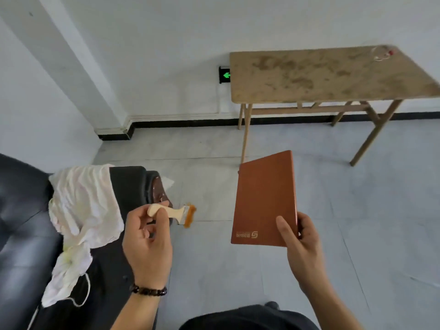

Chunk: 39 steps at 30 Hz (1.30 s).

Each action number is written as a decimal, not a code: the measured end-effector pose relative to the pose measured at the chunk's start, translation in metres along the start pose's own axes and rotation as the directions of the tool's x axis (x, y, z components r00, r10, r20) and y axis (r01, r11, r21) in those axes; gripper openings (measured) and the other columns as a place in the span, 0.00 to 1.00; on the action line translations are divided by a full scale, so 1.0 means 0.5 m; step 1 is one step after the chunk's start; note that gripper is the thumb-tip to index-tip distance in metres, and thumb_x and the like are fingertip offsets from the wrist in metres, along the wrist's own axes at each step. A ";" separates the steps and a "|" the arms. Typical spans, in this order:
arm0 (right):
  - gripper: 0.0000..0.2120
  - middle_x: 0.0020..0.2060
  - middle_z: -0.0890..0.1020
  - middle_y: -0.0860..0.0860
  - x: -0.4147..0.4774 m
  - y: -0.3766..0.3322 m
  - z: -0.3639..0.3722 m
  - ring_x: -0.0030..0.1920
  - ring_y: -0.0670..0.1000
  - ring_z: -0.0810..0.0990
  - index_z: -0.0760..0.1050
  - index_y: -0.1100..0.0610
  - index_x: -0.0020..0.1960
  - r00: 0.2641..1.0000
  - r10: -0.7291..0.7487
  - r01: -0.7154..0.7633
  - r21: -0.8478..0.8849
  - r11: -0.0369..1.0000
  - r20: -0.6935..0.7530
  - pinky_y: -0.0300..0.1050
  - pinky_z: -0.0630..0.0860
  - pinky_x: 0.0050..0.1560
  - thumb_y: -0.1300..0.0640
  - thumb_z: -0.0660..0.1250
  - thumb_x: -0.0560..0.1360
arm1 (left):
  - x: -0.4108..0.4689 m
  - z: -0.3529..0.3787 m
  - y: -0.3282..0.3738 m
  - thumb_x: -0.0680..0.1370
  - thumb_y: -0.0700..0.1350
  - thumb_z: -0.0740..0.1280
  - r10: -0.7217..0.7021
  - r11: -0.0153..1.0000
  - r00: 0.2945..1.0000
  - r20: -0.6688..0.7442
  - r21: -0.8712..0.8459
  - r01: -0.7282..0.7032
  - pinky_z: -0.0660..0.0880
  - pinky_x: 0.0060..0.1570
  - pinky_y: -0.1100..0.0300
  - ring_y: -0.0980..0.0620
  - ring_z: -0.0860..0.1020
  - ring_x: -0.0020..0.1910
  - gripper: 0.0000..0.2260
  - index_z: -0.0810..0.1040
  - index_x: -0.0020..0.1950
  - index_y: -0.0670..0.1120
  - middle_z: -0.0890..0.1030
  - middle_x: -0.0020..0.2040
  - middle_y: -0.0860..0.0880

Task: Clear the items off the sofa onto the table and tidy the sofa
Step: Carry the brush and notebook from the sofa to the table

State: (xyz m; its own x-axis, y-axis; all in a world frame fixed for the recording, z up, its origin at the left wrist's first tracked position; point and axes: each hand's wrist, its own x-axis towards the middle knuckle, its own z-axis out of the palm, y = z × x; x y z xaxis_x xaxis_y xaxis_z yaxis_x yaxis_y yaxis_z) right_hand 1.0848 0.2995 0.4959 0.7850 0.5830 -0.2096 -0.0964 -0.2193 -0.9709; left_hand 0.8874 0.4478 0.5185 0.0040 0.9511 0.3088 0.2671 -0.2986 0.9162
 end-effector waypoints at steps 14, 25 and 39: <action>0.04 0.44 0.84 0.43 0.408 -0.016 -0.308 0.45 0.44 0.84 0.75 0.50 0.53 0.956 0.105 -0.073 0.125 0.989 -0.273 0.36 0.80 0.43 0.52 0.66 0.79 | 0.044 0.610 0.078 0.77 0.44 0.69 -0.035 0.997 0.930 0.366 -0.055 0.060 0.71 0.32 0.71 0.52 0.77 0.39 0.05 0.76 0.50 0.45 0.84 0.50 0.48; 0.03 0.43 0.83 0.49 0.774 -0.157 -0.567 0.38 0.42 0.84 0.76 0.50 0.51 0.781 0.066 -0.011 0.092 0.996 -0.621 0.31 0.77 0.38 0.56 0.68 0.78 | 0.229 1.209 0.270 0.75 0.50 0.67 0.055 0.976 0.746 0.664 -0.195 0.102 0.76 0.37 0.62 0.52 0.80 0.43 0.03 0.76 0.46 0.52 0.84 0.46 0.54; 0.04 0.43 0.85 0.47 1.276 -0.085 -1.000 0.41 0.46 0.85 0.75 0.52 0.52 0.791 0.171 -0.074 0.185 0.980 -0.588 0.37 0.80 0.39 0.57 0.68 0.78 | 0.122 1.891 0.431 0.78 0.39 0.69 -0.014 0.984 0.692 0.722 -0.112 0.137 0.77 0.42 0.46 0.50 0.80 0.42 0.08 0.76 0.53 0.50 0.84 0.46 0.51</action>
State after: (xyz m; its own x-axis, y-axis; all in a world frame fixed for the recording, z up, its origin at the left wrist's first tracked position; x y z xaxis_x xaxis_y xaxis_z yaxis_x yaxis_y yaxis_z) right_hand 1.8956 0.2898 0.4616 0.9640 -0.0366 -0.2632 -0.2657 -0.1127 -0.9575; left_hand 1.8562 0.5160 0.4936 0.6947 0.7191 0.0163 0.1557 -0.1725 0.9726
